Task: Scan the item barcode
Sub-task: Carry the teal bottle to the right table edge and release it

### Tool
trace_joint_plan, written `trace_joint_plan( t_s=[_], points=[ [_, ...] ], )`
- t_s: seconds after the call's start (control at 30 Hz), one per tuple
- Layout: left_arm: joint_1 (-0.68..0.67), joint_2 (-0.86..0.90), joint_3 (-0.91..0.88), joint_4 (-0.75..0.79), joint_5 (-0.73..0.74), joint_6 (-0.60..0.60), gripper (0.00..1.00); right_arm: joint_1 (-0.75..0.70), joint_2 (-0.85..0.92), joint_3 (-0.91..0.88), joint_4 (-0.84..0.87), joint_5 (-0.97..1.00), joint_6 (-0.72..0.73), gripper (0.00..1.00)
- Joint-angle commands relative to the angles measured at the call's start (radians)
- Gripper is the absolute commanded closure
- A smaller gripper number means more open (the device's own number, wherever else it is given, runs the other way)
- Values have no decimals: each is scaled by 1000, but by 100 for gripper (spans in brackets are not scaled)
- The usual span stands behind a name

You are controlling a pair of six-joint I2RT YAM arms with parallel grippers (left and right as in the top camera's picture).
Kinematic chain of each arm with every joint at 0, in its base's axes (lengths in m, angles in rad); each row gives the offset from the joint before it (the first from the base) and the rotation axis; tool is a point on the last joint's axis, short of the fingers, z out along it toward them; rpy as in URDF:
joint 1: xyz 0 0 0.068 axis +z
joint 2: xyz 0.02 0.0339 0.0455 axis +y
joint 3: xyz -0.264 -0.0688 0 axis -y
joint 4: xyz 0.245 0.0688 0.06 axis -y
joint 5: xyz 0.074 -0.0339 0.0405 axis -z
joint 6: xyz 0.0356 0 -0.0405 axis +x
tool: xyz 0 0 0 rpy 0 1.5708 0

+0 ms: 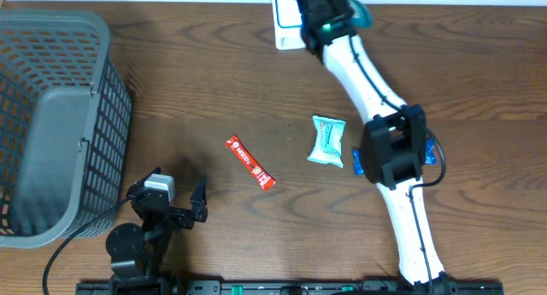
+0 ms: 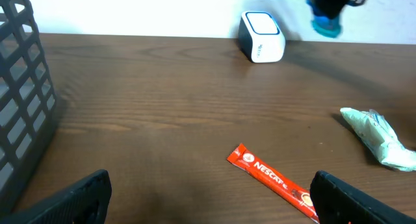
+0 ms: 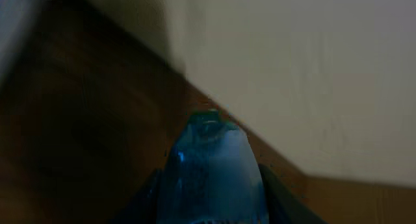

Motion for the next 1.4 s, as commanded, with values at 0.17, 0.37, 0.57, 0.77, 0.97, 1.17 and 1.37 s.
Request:
trace_joint_plan(
  t_s=[0.17,0.37,0.57,0.77,0.97,1.17,1.37],
  points=[
    [2,-7,-24,0,6,17,2,-195,-24,24,-180,210,85,87],
    [2,-7,-24,0,6,17,2,-346,-24,24,-328,212,91,87],
    [2,-7,-24,0,6,17,2,-490,-24,24,-413,201,121,89],
    [2,-7,-24,0,6,17,2,-627,-24,6,-438,155,128,83],
    [2,-7,-24,0,6,17,2,-745,-23,-12,-426,148,148,84],
    [2,-7,-24,0,6,17,2,-853,-23,-13,-428,72,179,78],
    [2,-7,-24,0,6,17,2,-904,-23,-13,-431,45,208,60]
  ],
)
